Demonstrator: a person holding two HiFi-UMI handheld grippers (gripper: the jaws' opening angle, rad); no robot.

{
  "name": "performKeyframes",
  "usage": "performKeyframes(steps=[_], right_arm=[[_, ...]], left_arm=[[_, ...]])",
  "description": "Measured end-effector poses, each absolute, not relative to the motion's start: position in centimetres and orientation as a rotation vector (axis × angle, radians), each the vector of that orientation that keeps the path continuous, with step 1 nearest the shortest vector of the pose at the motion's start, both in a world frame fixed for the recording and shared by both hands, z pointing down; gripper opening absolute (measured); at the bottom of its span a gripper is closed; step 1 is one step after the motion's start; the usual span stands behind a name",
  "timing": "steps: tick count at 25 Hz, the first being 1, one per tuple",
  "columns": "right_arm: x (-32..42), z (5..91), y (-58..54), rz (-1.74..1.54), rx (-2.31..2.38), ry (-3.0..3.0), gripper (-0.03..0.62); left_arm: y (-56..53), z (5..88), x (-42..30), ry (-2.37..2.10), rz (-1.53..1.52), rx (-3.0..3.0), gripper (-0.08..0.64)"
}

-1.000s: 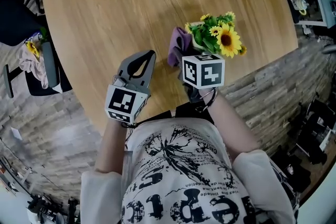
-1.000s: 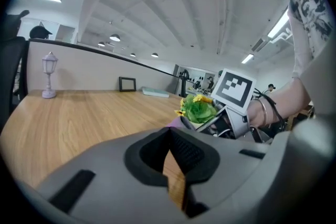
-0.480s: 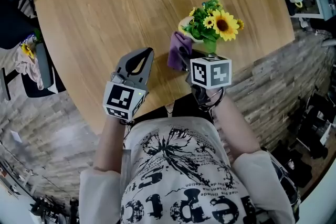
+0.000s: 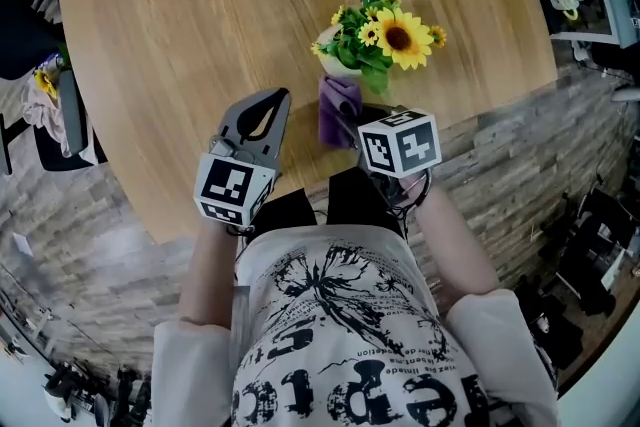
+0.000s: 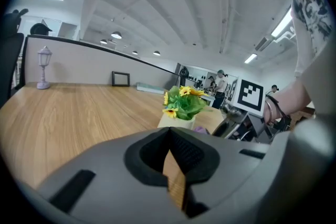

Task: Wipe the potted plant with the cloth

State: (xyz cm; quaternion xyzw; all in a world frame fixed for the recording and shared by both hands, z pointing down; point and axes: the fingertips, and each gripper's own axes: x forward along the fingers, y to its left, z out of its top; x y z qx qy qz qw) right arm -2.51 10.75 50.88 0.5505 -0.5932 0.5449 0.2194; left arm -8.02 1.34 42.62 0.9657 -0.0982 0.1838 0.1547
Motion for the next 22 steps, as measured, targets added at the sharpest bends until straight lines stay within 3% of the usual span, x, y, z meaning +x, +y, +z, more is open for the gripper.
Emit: performKeyframes(steps=[11, 15, 19, 22], right_arm=[[3.5, 48.3, 14.3, 0.999, 1.338, -1.713, 0.084], [7.3, 48.3, 14.7, 1.073, 1.394, -1.703, 0.084], [10.8, 48.1, 14.5, 1.072, 1.43, -1.678, 0.083], [12.3, 48.3, 13.9, 1.069, 1.438, -1.673, 0.083]], left_arm=[[4.3, 43.0, -4.8, -0.414, 0.46, 2.727, 0.007], [4.8, 43.8, -3.0, -0.414, 0.463, 2.734, 0.156], [5.0, 43.8, -1.4, -0.385, 0.438, 2.76, 0.21], [4.7, 44.1, -0.3, -0.364, 0.428, 2.785, 0.328]])
